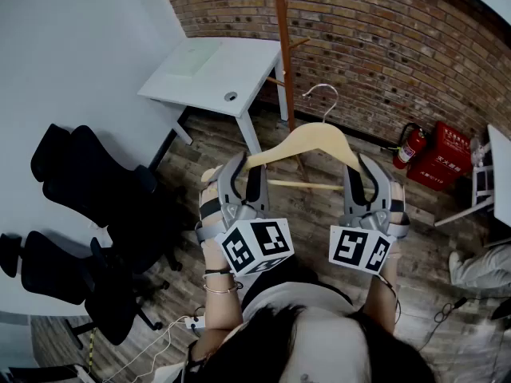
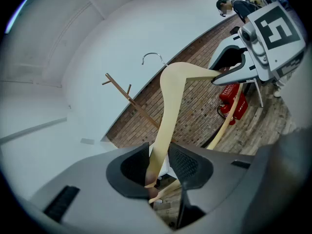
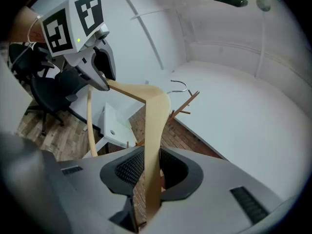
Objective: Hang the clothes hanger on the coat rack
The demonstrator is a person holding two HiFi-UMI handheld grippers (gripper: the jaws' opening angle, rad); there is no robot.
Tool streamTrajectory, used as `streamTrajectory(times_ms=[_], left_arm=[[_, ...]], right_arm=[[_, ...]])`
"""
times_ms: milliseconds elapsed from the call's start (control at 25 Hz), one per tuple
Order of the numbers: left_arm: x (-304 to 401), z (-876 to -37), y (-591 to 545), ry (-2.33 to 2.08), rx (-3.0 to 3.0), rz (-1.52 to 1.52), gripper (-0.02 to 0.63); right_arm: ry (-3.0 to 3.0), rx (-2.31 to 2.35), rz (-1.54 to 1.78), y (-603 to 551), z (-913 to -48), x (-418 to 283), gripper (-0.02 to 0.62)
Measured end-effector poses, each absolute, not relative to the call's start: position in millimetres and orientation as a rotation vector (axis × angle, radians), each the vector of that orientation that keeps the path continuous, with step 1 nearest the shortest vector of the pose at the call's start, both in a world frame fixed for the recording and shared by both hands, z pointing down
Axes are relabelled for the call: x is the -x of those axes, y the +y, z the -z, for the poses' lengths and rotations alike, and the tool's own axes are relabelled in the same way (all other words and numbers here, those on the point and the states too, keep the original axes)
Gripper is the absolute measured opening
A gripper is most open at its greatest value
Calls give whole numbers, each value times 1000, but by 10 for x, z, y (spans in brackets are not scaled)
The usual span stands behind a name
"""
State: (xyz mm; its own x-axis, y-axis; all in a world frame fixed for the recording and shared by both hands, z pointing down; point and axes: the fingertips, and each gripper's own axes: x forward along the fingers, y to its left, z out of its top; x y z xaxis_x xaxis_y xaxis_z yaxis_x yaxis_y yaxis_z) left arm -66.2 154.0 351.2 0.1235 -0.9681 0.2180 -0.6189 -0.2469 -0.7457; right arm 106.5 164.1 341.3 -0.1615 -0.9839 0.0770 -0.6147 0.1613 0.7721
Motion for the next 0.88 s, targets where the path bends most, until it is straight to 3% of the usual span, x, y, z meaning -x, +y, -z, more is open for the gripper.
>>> streamTrajectory(times_ms=[880], left_arm=[[1075, -3568, 688, 1464, 1985, 898, 129]], right_arm=[[-1763, -1570, 811, 904, -3402, -633, 107]])
